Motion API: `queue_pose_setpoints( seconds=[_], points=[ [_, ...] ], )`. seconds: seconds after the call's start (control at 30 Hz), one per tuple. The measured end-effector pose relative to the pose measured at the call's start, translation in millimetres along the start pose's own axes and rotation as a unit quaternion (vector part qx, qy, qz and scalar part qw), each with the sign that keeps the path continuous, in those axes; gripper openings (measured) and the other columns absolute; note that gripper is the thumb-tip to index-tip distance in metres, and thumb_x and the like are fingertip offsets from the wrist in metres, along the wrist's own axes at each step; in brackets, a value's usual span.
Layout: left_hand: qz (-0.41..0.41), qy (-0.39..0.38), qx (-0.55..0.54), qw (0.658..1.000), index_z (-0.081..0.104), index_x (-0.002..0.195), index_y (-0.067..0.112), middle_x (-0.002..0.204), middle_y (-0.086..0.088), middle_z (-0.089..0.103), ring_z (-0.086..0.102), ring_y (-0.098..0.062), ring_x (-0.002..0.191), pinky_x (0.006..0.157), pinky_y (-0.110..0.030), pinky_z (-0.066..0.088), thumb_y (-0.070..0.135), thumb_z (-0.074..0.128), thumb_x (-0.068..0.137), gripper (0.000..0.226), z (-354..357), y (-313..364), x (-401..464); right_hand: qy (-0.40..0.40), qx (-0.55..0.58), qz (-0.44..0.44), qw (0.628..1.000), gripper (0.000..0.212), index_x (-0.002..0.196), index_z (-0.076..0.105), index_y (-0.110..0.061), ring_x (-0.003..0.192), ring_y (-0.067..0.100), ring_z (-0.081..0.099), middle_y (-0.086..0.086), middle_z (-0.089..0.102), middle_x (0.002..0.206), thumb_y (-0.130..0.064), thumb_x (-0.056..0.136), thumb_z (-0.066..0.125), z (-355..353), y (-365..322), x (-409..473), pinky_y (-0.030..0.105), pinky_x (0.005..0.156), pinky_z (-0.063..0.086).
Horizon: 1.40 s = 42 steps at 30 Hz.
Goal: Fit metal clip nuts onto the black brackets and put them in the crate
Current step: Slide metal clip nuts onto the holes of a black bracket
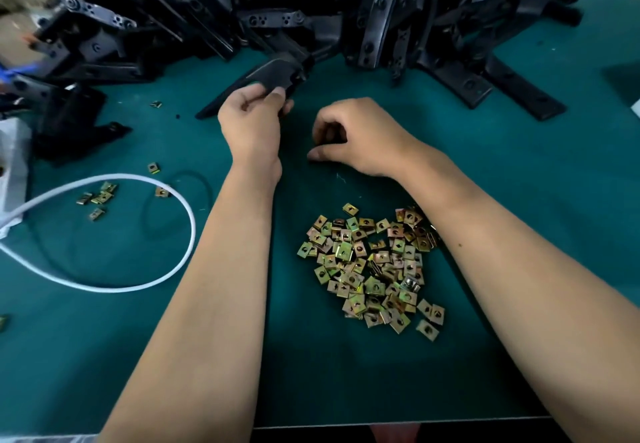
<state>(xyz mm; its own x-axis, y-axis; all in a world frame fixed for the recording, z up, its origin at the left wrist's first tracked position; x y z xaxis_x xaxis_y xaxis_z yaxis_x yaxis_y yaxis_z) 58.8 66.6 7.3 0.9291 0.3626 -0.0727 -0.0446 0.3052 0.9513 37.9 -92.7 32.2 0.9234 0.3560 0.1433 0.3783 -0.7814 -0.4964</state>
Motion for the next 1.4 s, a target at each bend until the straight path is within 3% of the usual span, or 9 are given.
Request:
queue_pose_setpoints(
  seconds=[0.1, 0.2, 0.33, 0.57, 0.73, 0.83, 0.93, 1.23, 1.4],
  points=[
    [0.029, 0.008, 0.034, 0.999, 0.059, 0.105, 0.007, 0.094, -0.010, 0.070, 0.069, -0.018, 0.086, 0.093, -0.035, 0.060, -0.003, 0.078, 0.084, 0.030, 0.1, 4.0, -5.5, 0.046, 0.005, 0.013, 0.999, 0.022, 0.093, 0.069, -0.024, 0.074, 0.007, 0.057, -0.012, 0.063, 0.083, -0.042, 0.087, 0.080, -3.9, 4.0, -0.8, 0.028, 0.068, 0.045],
    [0.047, 0.013, 0.003, 0.999, 0.057, 0.103, 0.008, 0.083, -0.006, 0.072, 0.072, -0.015, 0.074, 0.081, -0.030, 0.062, -0.004, 0.073, 0.089, 0.024, -2.0, 6.3, -7.1, 0.089, 0.092, 0.049, 0.991, 0.018, 0.092, 0.066, -0.025, 0.074, 0.001, 0.058, -0.014, 0.064, 0.083, -0.039, 0.090, 0.077, -10.0, 17.0, -3.4, 0.023, 0.069, 0.045],
    [0.096, 0.047, 0.131, 0.986, 0.063, 0.106, 0.016, 0.084, 0.004, 0.069, 0.063, -0.004, 0.067, 0.080, -0.029, 0.061, 0.012, 0.082, 0.084, 0.029, -5.4, 11.7, -6.9, 0.133, 0.254, 0.074, 0.955, 0.014, 0.094, 0.061, -0.016, 0.070, 0.008, 0.065, -0.003, 0.073, 0.077, -0.020, 0.094, 0.074, -16.5, 34.3, -7.3, 0.026, 0.070, 0.054],
    [0.222, 0.025, 0.337, 0.915, 0.068, 0.105, 0.025, 0.121, 0.004, 0.056, 0.044, -0.017, 0.110, 0.106, -0.031, 0.039, 0.036, 0.082, 0.081, 0.030, 17.3, 28.9, -6.6, 0.185, 0.360, 0.064, 0.912, 0.012, 0.095, 0.080, -0.019, 0.078, 0.002, 0.068, -0.006, 0.076, 0.081, -0.009, 0.091, 0.074, -26.6, 46.7, -15.0, 0.018, 0.074, 0.052],
    [0.280, -0.039, 0.371, 0.885, 0.063, 0.108, 0.009, 0.122, 0.003, 0.063, 0.047, -0.023, 0.125, 0.104, -0.035, 0.040, 0.029, 0.068, 0.095, 0.024, 40.0, 36.6, -9.4, 0.196, 0.397, 0.089, 0.892, 0.022, 0.095, 0.081, -0.025, 0.076, -0.003, 0.064, -0.009, 0.078, 0.087, -0.005, 0.089, 0.074, -28.6, 56.5, -17.0, 0.018, 0.076, 0.050],
    [0.322, -0.052, 0.324, 0.888, 0.050, 0.099, 0.004, 0.093, 0.004, 0.061, 0.055, -0.021, 0.092, 0.081, -0.038, 0.045, 0.024, 0.057, 0.102, 0.021, 40.9, 47.2, -21.6, 0.206, 0.433, 0.107, 0.871, 0.022, 0.098, 0.080, -0.021, 0.076, 0.003, 0.064, -0.005, 0.077, 0.088, -0.001, 0.090, 0.073, -28.4, 62.9, -19.7, 0.021, 0.072, 0.050],
    [0.337, -0.072, 0.316, 0.884, 0.045, 0.102, 0.003, 0.072, 0.012, 0.046, 0.039, -0.014, 0.067, 0.063, -0.034, 0.033, 0.025, 0.048, 0.105, 0.022, 40.2, 55.9, -30.6, 0.207, 0.474, 0.132, 0.846, 0.017, 0.096, 0.078, -0.017, 0.078, 0.008, 0.062, -0.004, 0.075, 0.085, -0.001, 0.092, 0.073, -26.1, 69.5, -23.2, 0.023, 0.072, 0.050],
    [0.309, -0.200, 0.372, 0.852, 0.072, 0.113, 0.007, 0.083, 0.007, 0.066, 0.058, 0.000, 0.074, 0.065, -0.009, 0.038, 0.029, 0.038, 0.112, 0.041, 69.9, 27.0, -50.5, 0.182, 0.526, 0.125, 0.821, 0.016, 0.097, 0.076, -0.012, 0.075, 0.007, 0.064, 0.000, 0.074, 0.083, 0.002, 0.092, 0.069, -22.4, 67.1, -47.8, 0.020, 0.068, 0.050],
    [0.349, -0.205, 0.336, 0.851, 0.071, 0.113, 0.001, 0.088, -0.003, 0.070, 0.060, -0.014, 0.083, 0.067, -0.014, 0.041, 0.024, 0.041, 0.111, 0.038, 77.0, 33.3, -64.0, 0.196, 0.510, 0.113, 0.830, 0.017, 0.092, 0.078, -0.015, 0.075, 0.007, 0.063, -0.001, 0.074, 0.082, 0.001, 0.091, 0.072, -26.0, 62.0, -53.1, 0.021, 0.068, 0.049]
  ],
)
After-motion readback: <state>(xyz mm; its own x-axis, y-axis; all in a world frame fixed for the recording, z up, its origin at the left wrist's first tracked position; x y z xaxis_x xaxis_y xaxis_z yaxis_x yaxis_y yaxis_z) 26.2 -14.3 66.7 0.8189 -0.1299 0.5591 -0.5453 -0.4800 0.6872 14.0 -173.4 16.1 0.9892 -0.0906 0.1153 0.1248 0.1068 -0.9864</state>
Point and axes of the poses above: each hand's wrist, its own x-axis towards the middle knuckle, its own z-axis out of the palm, y = z × x, the point moved 10 cm from there along x, towards the middle knuckle
